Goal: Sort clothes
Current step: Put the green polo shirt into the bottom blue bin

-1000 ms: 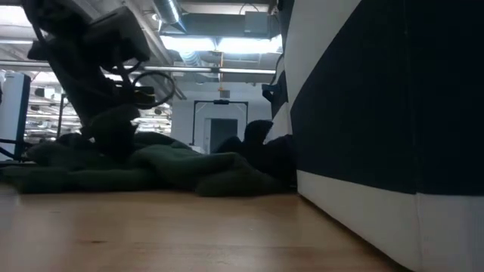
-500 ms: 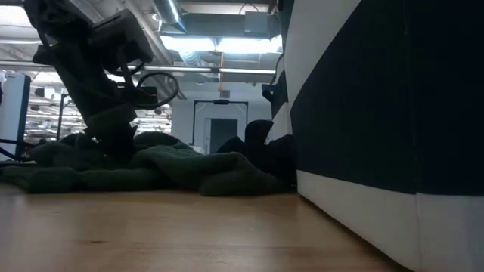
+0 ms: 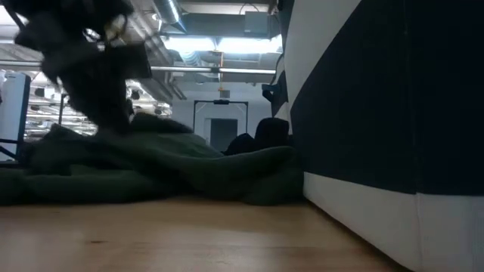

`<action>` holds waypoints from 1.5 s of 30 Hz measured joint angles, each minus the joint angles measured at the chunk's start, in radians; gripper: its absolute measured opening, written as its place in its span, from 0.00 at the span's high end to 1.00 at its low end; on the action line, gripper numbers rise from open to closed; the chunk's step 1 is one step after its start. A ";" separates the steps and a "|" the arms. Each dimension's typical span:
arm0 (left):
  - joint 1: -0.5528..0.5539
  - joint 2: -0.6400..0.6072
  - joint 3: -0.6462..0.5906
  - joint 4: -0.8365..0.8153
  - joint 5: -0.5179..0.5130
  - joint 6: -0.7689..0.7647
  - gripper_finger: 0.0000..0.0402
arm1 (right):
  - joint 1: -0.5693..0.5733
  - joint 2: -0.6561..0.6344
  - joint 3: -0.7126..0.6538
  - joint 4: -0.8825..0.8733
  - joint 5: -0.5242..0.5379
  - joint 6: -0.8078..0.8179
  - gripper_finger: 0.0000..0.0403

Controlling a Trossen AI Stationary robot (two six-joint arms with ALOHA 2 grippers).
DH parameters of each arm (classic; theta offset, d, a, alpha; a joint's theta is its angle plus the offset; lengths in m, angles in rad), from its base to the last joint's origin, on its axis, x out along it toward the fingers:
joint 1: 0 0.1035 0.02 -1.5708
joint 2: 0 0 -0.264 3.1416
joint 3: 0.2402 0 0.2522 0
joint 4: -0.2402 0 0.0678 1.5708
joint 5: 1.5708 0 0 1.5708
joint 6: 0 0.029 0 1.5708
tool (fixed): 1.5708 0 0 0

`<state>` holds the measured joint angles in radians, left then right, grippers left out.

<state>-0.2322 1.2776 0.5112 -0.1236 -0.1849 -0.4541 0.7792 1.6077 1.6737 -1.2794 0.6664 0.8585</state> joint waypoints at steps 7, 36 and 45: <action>-0.082 -0.187 0.050 -0.073 -0.106 0.000 0.99 | -0.001 0.000 0.028 0.051 -0.040 -0.028 0.32; -0.207 -0.366 0.210 0.151 -0.324 0.500 0.98 | -0.295 0.085 0.126 0.628 0.056 -0.762 0.32; -0.208 -0.364 0.194 0.167 -0.357 0.542 0.98 | -0.473 0.180 0.126 0.793 -0.249 -0.789 0.32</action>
<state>-0.4404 0.9134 0.7053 0.0433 -0.5423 0.0883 0.3057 1.7881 1.7996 -0.4859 0.4177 0.0698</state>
